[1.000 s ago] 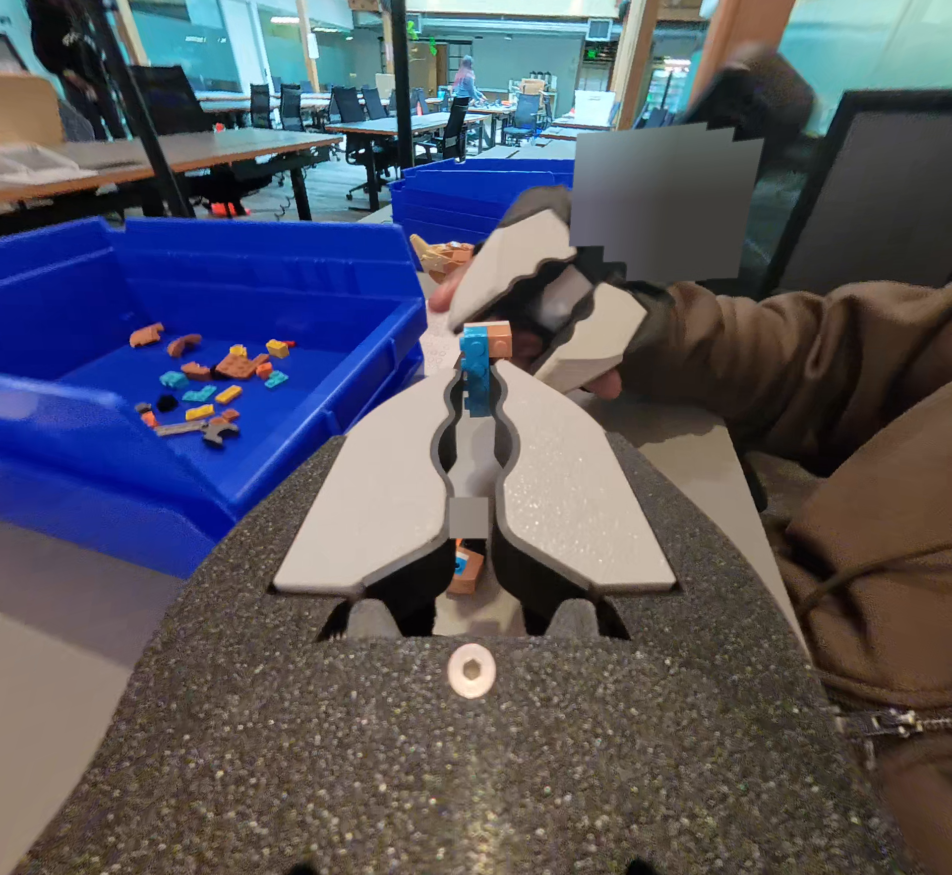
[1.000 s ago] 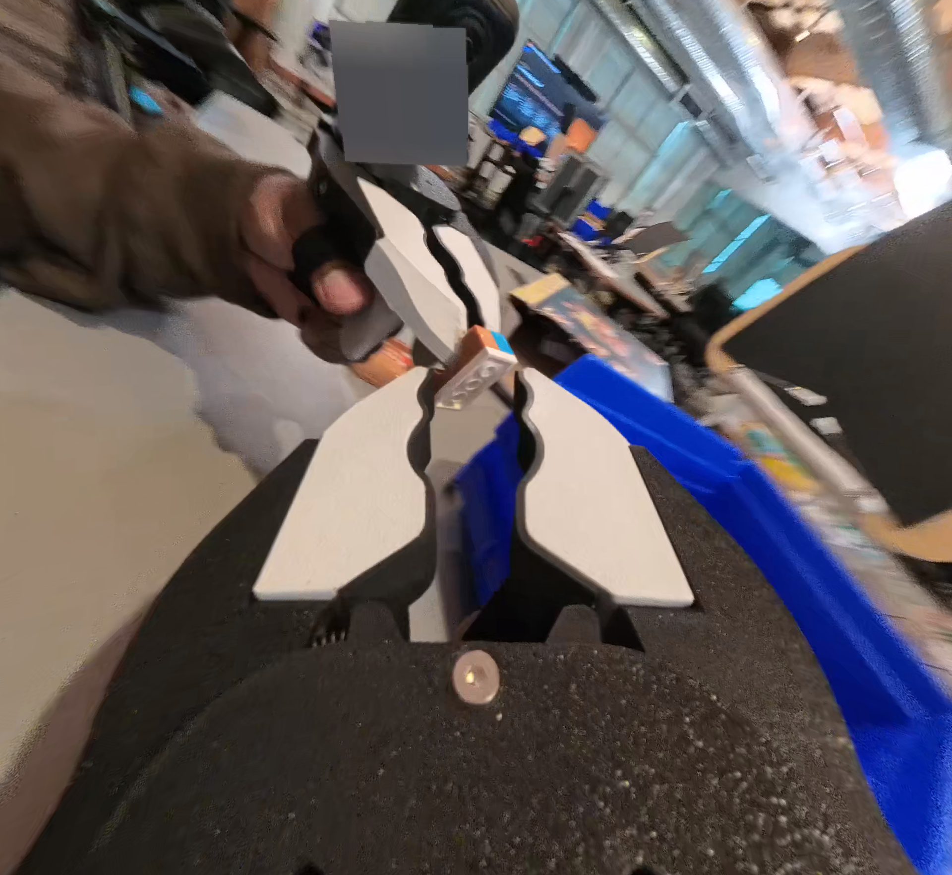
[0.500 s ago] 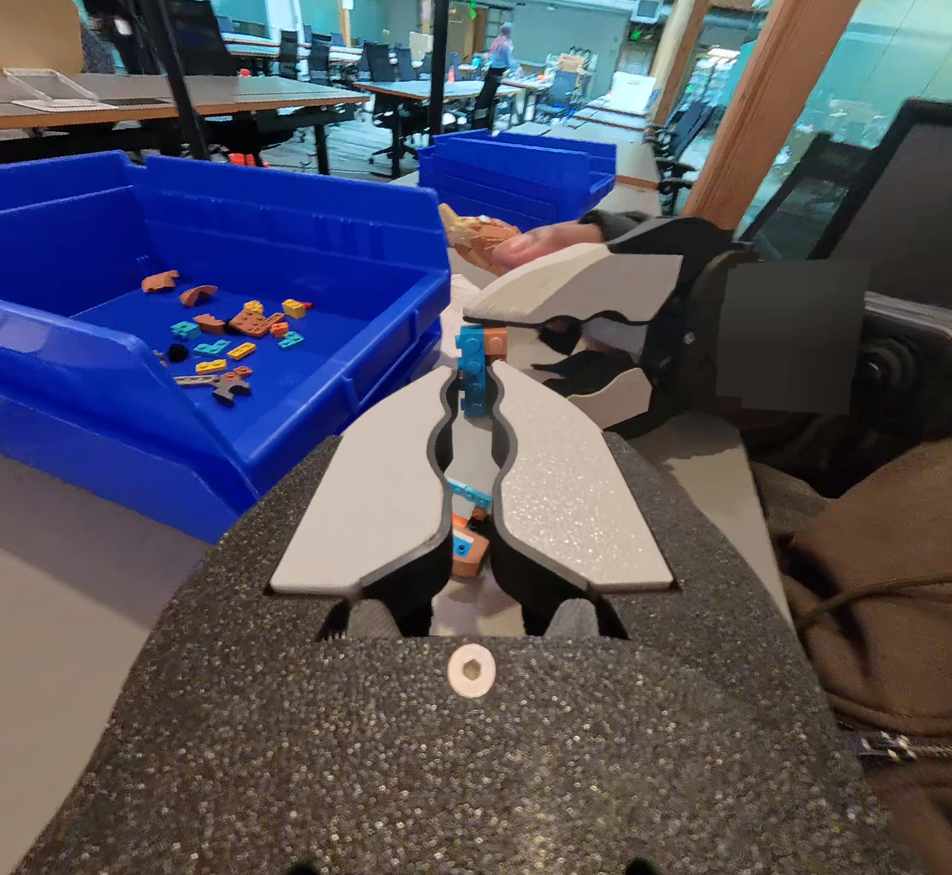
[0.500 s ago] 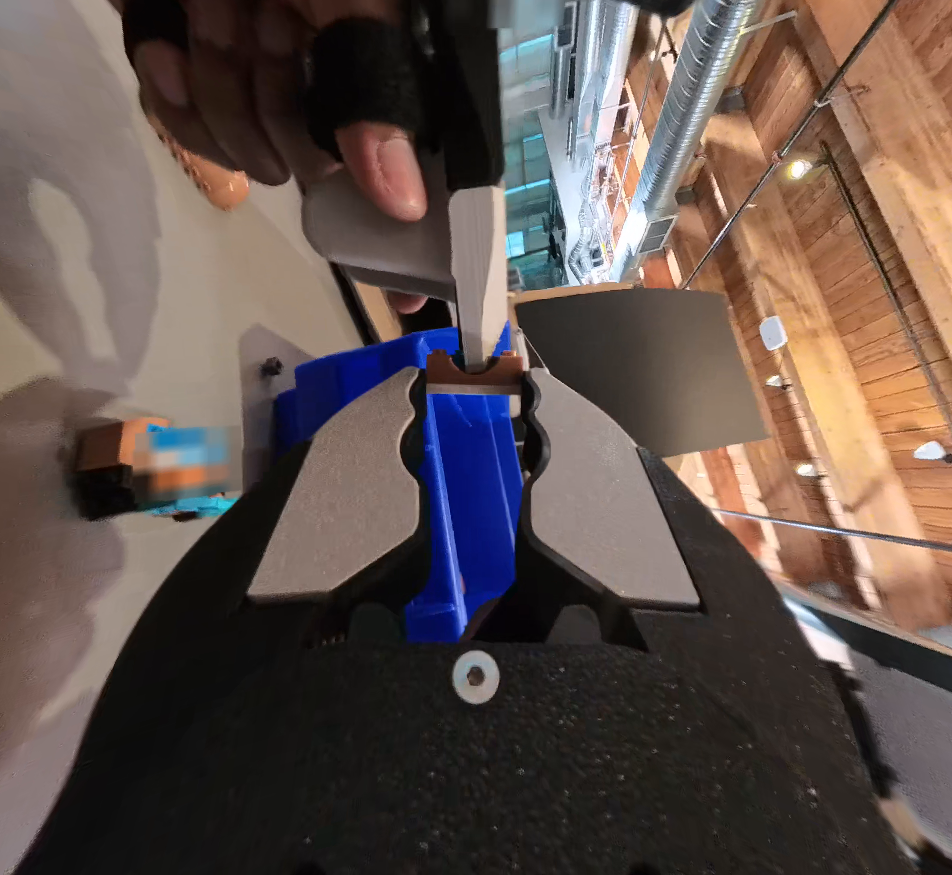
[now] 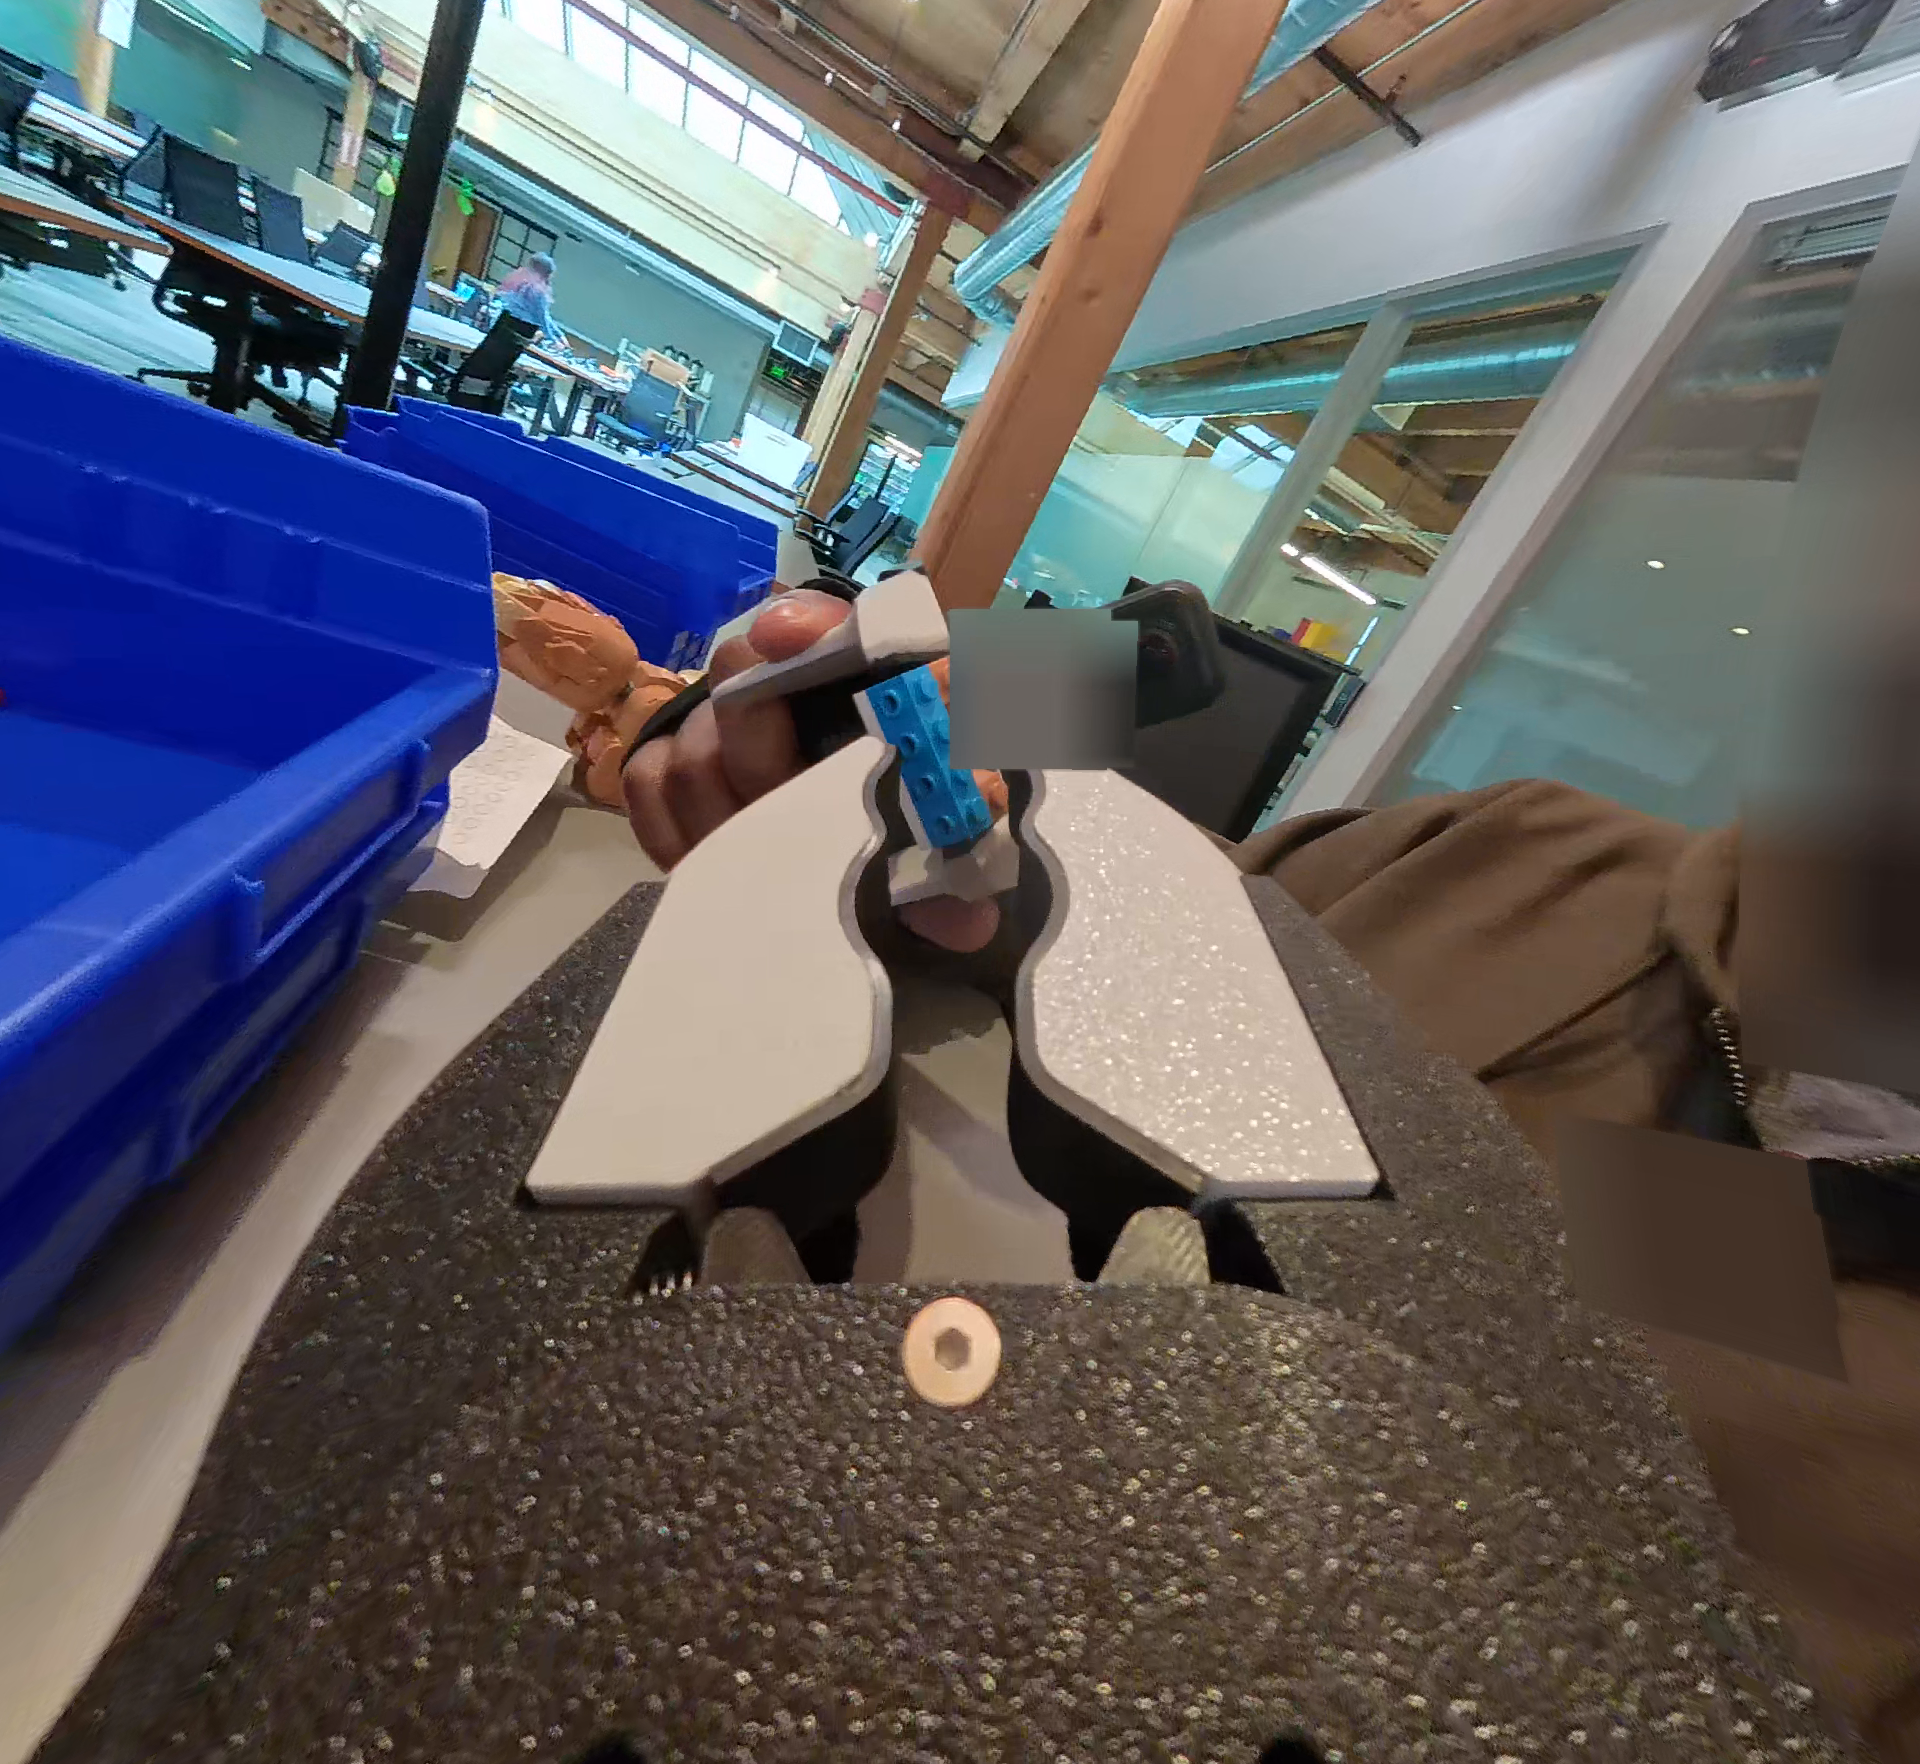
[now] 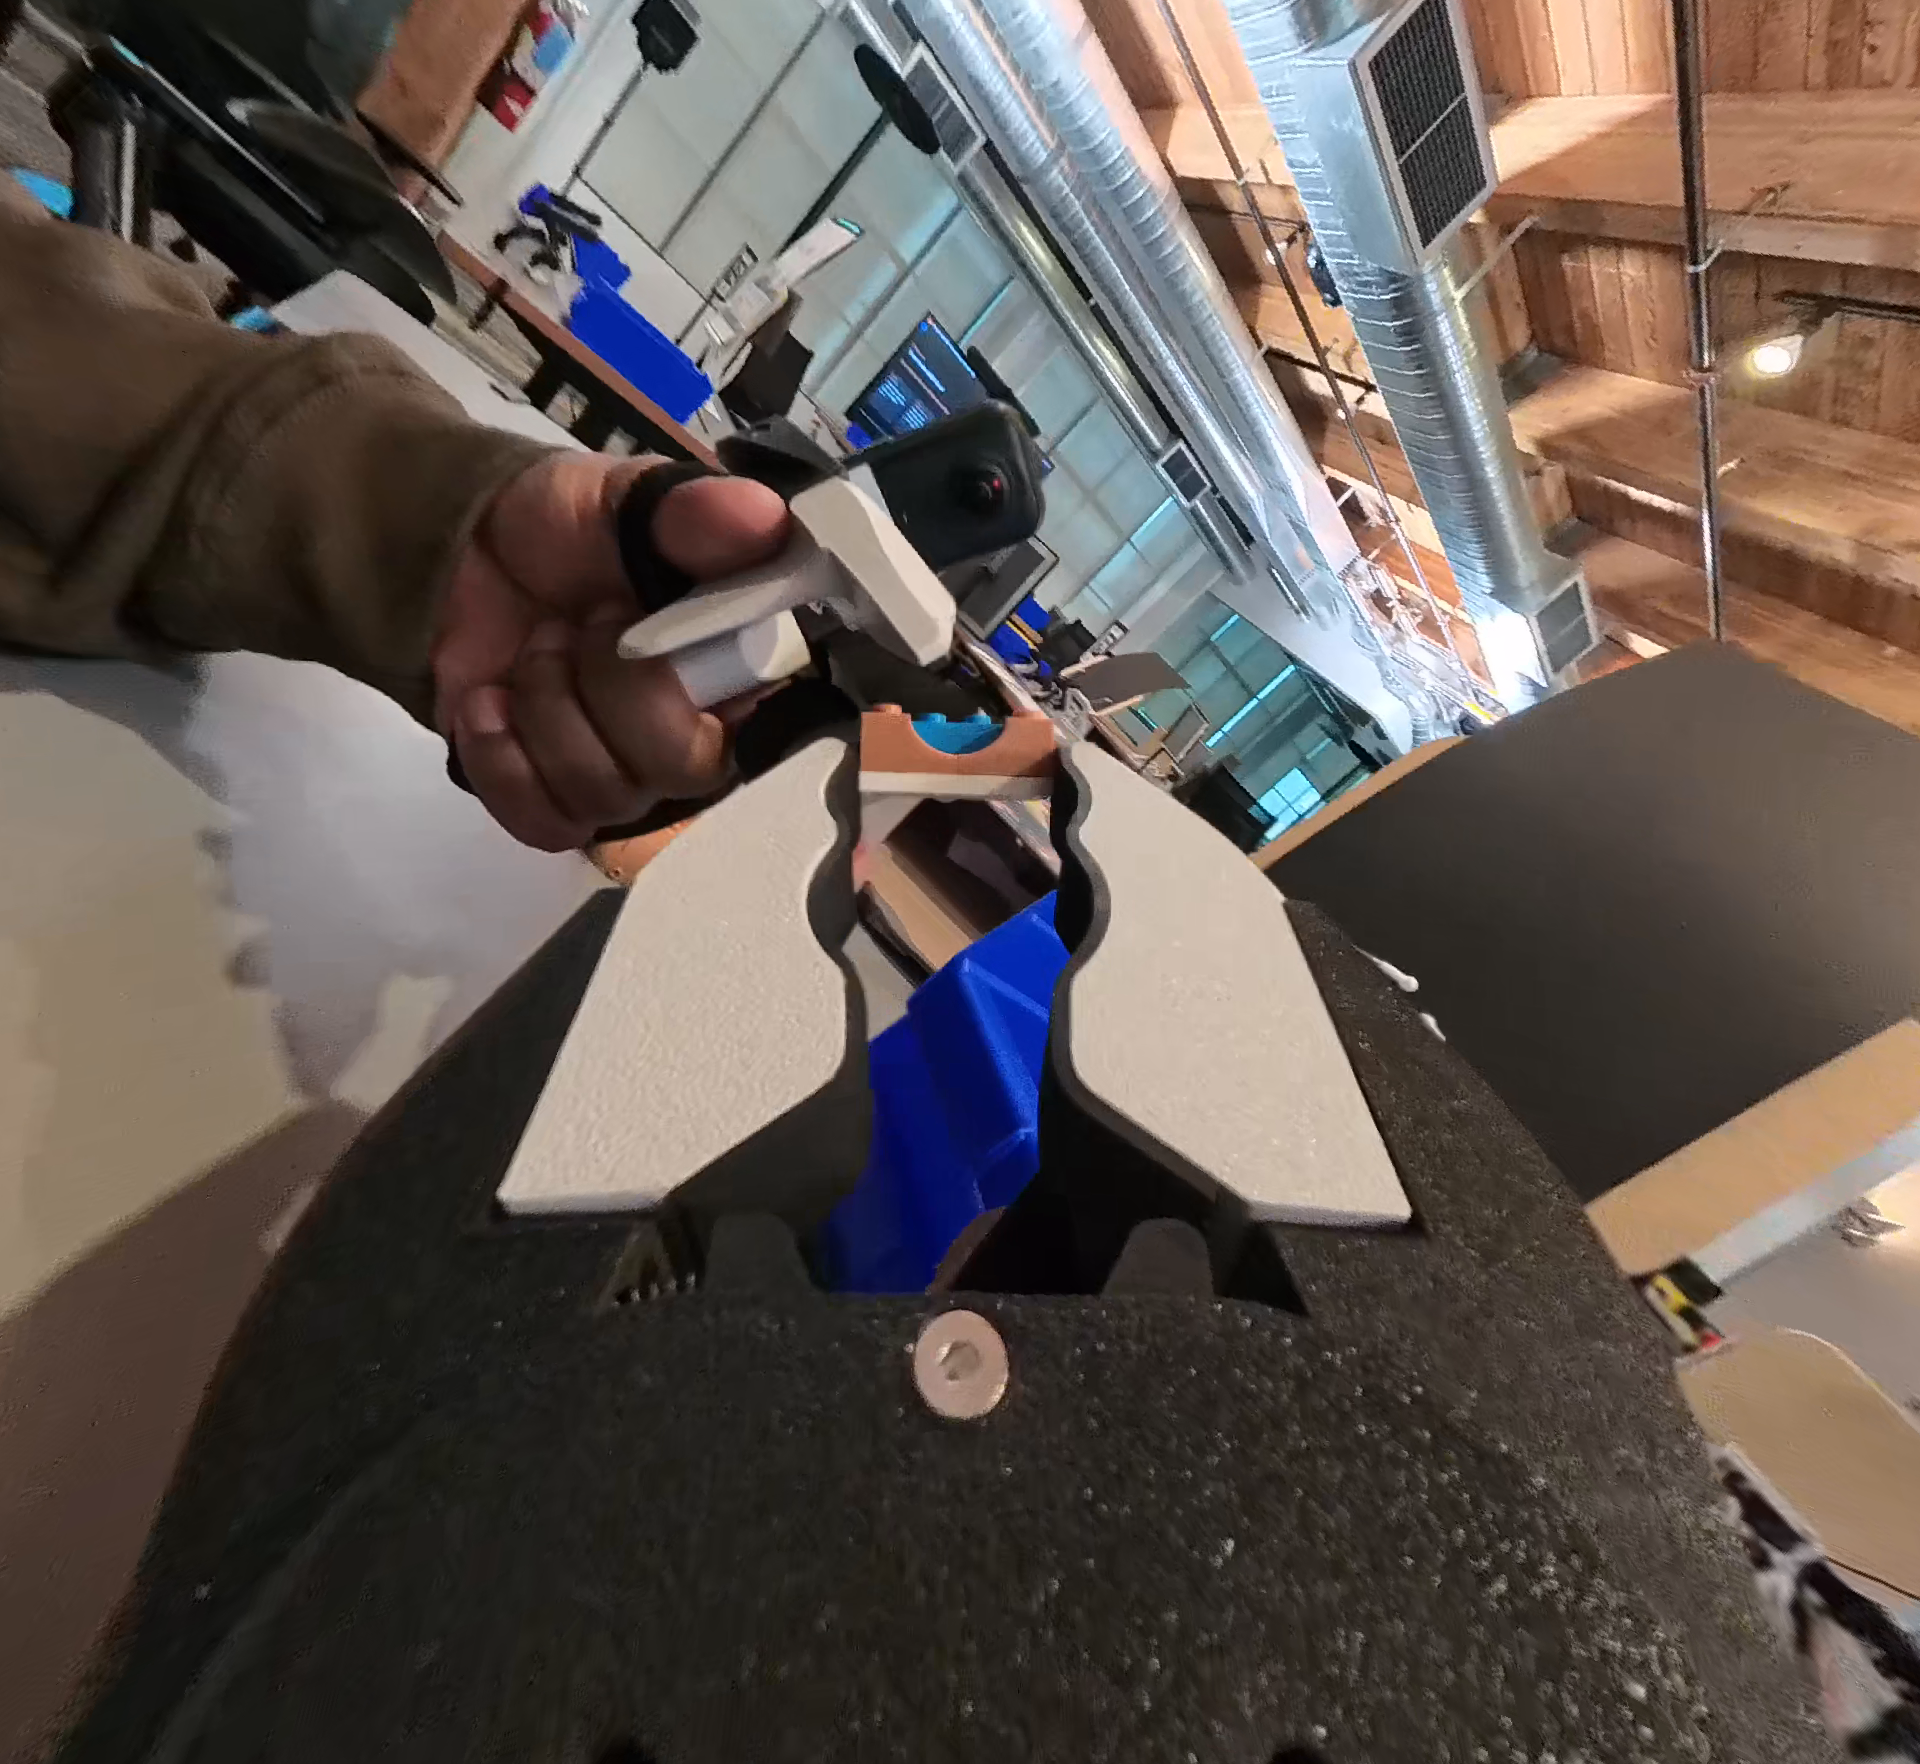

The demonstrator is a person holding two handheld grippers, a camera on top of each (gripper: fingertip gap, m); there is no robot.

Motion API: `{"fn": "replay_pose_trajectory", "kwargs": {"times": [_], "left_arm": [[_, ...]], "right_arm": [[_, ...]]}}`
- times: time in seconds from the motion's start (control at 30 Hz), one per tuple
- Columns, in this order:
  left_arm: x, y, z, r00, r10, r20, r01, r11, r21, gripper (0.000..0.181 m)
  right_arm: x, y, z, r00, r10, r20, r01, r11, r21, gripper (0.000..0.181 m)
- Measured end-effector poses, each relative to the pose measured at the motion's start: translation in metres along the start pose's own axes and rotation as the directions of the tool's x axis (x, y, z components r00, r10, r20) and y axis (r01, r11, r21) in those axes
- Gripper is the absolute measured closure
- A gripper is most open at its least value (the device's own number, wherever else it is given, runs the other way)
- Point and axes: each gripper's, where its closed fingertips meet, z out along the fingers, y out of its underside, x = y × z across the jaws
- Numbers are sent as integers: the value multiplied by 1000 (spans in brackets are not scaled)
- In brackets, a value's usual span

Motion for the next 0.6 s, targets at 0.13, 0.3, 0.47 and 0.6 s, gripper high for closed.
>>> {"fn": "replay_pose_trajectory", "kwargs": {"times": [0.13, 0.3, 0.47, 0.6], "left_arm": [[1, 7, 4, 1000, -15, -10, 14, 999, -37, 162], [5, 10, 8, 998, -51, -45, 49, 998, -38, 162], [-7, 10, 5, 998, 41, 57, -38, 998, -50, 165], [-22, 12, 2, 956, 205, 209, -182, 975, -126, 165]], "right_arm": [[0, -4, -1, 1000, 28, 9, -28, 999, 39, 146], [-5, -6, 0, 1000, 12, 25, -13, 998, 53, 146], [-2, 7, 2, 989, -149, -21, 147, 987, -68, 146], [1, 20, 4, 912, -408, -43, 385, 888, -251, 141]]}}
